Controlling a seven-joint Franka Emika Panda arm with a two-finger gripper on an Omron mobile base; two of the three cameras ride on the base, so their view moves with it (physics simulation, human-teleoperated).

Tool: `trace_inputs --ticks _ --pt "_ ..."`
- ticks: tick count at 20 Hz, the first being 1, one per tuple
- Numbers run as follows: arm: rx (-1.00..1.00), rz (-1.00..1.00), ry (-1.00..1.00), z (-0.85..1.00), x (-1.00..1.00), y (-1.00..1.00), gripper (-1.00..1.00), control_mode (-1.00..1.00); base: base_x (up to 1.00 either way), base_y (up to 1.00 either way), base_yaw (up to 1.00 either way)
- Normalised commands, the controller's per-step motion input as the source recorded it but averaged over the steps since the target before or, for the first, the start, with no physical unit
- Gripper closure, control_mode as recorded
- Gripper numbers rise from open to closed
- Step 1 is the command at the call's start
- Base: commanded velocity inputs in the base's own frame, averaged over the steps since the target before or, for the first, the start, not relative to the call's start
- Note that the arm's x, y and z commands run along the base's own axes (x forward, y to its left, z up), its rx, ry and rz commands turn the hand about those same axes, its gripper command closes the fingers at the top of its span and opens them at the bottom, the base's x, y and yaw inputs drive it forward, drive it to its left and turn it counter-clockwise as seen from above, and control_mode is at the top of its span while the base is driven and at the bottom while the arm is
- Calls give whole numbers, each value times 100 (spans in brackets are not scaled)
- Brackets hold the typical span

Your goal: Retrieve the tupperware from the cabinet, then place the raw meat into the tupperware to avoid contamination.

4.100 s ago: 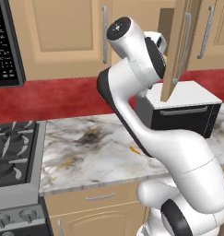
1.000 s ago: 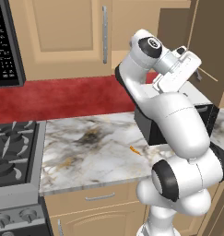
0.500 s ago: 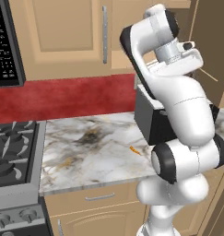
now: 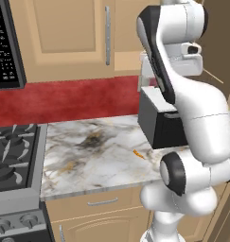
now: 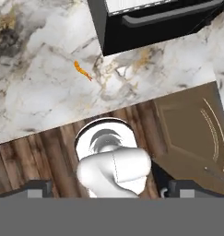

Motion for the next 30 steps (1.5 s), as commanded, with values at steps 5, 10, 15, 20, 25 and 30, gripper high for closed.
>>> trace_inputs --ticks 5,10,15,20,25,30 --pt "4 -8 -46 33 7 66 -100 -100 0 0 0" --pt "-8 10 -41 23 23 35 -100 -100 0 0 0" --pt "-12 24 -20 22 19 3 -100 -100 0 0 0" --pt "-9 13 -28 12 42 24 -100 -100 0 0 0" --pt "-12 1 -20 4 55 44 -100 -100 0 0 0" --pt "-4 0 -3 0 62 19 -100 -100 0 0 0"
